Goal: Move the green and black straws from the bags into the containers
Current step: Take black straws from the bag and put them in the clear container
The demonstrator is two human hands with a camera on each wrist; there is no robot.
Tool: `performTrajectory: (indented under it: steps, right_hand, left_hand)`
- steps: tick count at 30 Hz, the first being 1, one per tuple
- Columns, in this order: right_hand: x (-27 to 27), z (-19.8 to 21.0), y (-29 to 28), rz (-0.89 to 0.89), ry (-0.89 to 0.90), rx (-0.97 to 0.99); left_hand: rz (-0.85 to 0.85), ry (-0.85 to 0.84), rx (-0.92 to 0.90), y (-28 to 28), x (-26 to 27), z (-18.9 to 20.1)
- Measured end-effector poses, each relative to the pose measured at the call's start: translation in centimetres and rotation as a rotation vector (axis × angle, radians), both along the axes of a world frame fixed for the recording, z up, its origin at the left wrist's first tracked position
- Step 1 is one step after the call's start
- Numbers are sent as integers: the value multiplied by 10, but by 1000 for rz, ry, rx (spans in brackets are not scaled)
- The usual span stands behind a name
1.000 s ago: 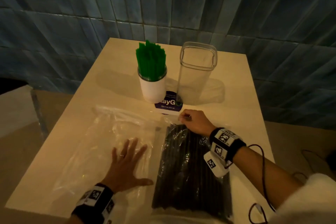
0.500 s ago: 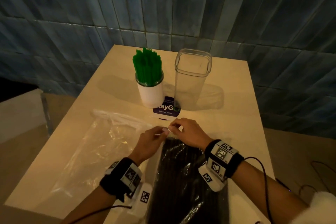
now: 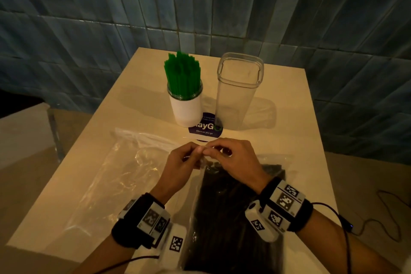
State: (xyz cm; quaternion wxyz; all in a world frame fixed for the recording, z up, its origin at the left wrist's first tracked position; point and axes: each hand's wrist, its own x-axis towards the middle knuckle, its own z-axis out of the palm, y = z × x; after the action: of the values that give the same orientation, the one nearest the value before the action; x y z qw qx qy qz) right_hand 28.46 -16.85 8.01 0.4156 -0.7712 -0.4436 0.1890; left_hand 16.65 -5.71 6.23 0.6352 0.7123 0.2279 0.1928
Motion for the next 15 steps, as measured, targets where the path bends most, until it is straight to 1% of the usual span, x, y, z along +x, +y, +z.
performTrajectory:
  steps: [2, 4, 6, 7, 9, 11, 13, 14, 15]
  right_hand:
    - [0, 5, 0, 22, -28, -25]
    - [7, 11, -6, 56, -58, -160]
    - [26, 14, -21, 32, -126, -333]
    - [39, 14, -33, -2, -171, -388]
    - [63, 11, -57, -82, -190, -417]
    - [76, 8, -74, -136, -110, -417]
    - [77, 9, -79, -189, 99, -342]
    - [74, 12, -79, -217, 224, -261]
    - [70, 17, -78, -247, 340, -170]
  left_hand:
    - [-13, -30, 74, 1, -2, 2]
    - [13, -54, 109, 2, -7, 2]
    - [66, -71, 27, 6, -14, 1]
    - [92, -74, -34, 9, -19, 1]
    - [141, -68, -141, 15, -28, -2]
    - [153, -50, -222, 20, -33, -5]
    - [158, -15, -214, 21, -32, -10]
    - [201, 13, -126, 21, -30, -12]
    - [267, 46, 17, 22, -27, -13]
